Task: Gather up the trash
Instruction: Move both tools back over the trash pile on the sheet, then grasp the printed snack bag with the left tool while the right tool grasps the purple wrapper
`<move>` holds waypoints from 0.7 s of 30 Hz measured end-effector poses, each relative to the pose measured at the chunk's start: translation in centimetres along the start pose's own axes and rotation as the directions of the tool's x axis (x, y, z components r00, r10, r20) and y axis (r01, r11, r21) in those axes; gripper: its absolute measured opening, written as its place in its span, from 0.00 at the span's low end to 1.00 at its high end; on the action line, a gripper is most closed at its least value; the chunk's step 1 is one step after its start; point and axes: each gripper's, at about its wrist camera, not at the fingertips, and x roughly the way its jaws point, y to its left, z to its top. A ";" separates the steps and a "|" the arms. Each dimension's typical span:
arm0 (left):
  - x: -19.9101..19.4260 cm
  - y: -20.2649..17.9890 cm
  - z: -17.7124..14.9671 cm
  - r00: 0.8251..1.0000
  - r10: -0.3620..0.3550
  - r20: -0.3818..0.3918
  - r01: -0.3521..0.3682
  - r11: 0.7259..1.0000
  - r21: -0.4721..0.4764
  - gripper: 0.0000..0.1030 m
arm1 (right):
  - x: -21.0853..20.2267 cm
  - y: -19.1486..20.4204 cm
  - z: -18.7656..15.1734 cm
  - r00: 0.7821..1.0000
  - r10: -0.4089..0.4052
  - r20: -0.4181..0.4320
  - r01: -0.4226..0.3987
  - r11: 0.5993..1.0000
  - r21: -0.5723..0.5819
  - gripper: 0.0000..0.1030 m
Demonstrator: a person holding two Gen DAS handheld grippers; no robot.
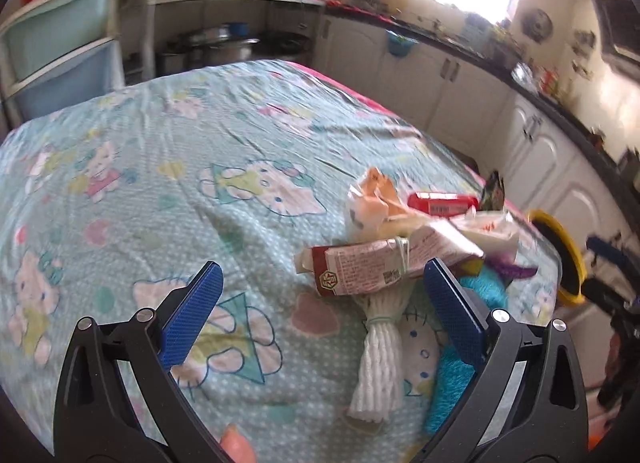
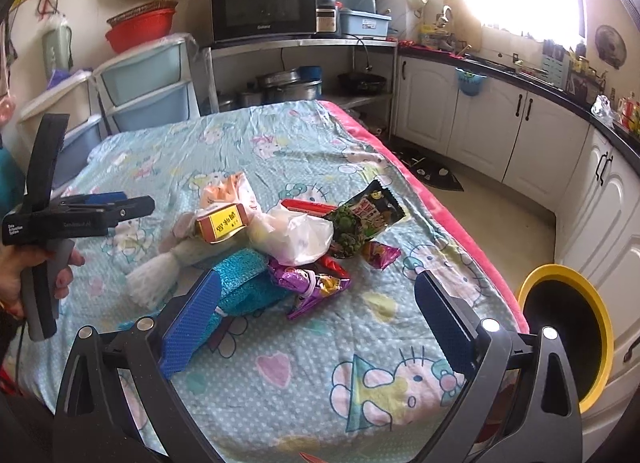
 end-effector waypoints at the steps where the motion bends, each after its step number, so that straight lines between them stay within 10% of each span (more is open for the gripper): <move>1: 0.4 -0.2 0.1 1.000 -0.020 -0.005 0.020 0.999 0.038 0.90 | 0.3 -0.1 0.0 1.000 0.000 -0.005 0.000 1.000 -0.002 0.92; 13: 3.1 -5.0 1.7 0.979 -0.169 -0.116 0.203 0.873 0.443 0.79 | 3.6 -1.0 0.5 0.997 0.045 -0.069 -0.043 0.998 0.036 0.90; 21: 4.8 -7.7 0.4 0.980 -0.123 -0.154 0.190 0.799 0.570 0.64 | 6.5 -0.5 0.3 0.984 0.103 -0.148 -0.108 0.994 -0.026 0.62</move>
